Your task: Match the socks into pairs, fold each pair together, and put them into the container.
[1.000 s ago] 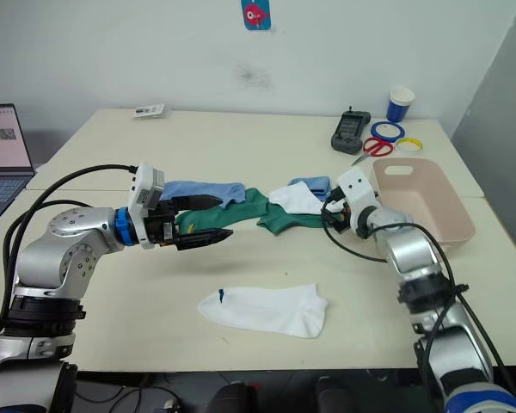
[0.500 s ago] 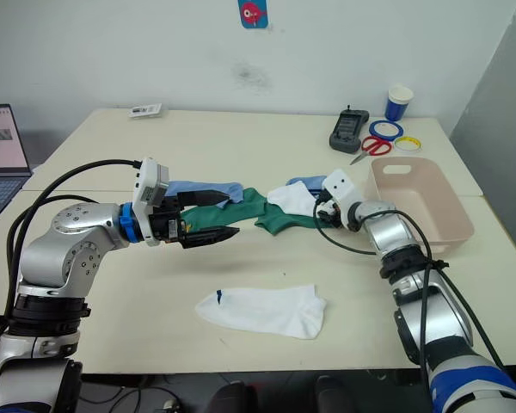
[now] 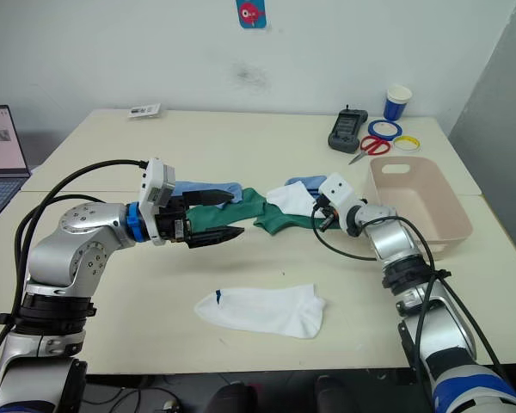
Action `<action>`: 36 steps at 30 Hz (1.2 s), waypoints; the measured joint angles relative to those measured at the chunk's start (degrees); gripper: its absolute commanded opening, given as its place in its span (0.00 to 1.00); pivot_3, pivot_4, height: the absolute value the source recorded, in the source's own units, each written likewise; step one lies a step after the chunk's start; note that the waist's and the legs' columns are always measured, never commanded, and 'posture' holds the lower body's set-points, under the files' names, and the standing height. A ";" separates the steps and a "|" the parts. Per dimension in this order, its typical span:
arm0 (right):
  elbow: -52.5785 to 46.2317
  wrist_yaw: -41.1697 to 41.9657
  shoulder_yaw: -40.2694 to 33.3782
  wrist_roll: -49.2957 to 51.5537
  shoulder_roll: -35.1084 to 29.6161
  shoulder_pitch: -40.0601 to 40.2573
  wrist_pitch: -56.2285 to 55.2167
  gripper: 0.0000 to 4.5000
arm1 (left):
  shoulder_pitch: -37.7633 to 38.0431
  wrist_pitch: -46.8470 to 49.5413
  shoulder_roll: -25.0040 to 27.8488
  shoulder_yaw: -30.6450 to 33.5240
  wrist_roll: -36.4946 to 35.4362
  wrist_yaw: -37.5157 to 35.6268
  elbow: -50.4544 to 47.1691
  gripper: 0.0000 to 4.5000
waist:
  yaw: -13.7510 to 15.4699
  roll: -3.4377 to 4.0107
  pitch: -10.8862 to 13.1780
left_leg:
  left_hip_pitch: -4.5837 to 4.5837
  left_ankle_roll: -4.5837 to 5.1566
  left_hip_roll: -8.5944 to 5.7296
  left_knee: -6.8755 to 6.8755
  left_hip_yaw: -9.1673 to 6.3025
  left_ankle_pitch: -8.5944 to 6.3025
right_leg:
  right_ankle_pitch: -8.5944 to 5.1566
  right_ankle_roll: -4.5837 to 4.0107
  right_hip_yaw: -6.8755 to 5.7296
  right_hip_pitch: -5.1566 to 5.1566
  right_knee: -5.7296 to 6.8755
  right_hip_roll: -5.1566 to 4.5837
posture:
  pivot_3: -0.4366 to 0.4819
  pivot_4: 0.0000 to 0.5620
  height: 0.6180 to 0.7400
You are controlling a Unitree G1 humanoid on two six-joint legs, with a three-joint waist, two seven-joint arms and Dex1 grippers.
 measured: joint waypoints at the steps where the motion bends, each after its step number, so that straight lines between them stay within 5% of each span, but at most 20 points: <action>1: -1.23 -0.03 -0.03 -0.04 -0.23 0.00 -0.20 0.00 | -0.11 -0.23 0.00 0.00 0.25 0.22 0.32 1.00 | 0.00 0.00 0.00 | 0.00 0.00 0.00 0.00 0.00 0.00 | 0.00 0.00 0.00 0.00 0.00 0.00 | 0.48 0.27 0.93; 11: -17.57 2.29 0.13 -1.96 -3.12 -0.12 -1.50 0.00 | -1.89 -4.79 0.63 0.00 4.69 2.97 7.53 1.00 | 0.01 0.02 0.01 | -0.02 0.00 0.03 -0.01 0.01 0.00 | 0.00 0.00 -0.01 -0.04 0.00 0.02 | 0.48 0.27 0.93; 21: -45.30 15.23 1.13 10.44 -7.64 5.40 15.11 0.00 | -2.01 -4.90 5.66 0.92 5.20 0.70 11.40 1.00 | 0.26 0.03 0.02 | -0.05 0.00 0.11 0.02 -0.02 0.00 | -0.01 0.00 -0.13 -0.01 -0.02 0.00 | 0.48 0.27 0.93; 30: -48.50 20.53 2.87 13.17 -18.57 16.45 18.81 0.00 | 4.52 -5.22 6.26 0.95 5.17 -1.06 4.27 1.00 | 0.19 0.03 0.03 | -0.03 0.00 0.12 0.01 0.01 0.00 | -0.14 0.19 -0.06 -0.03 -0.03 0.02 | 0.48 0.27 0.93; 36: -47.20 22.73 0.53 14.46 -23.88 16.15 17.37 0.00 | 8.62 -10.02 6.18 -2.04 6.14 -4.32 -0.58 1.00 | -0.04 0.05 0.05 | 0.04 0.00 0.17 0.01 0.04 0.00 | -0.17 0.22 -0.03 -0.02 -0.03 0.07 | 0.48 0.27 0.93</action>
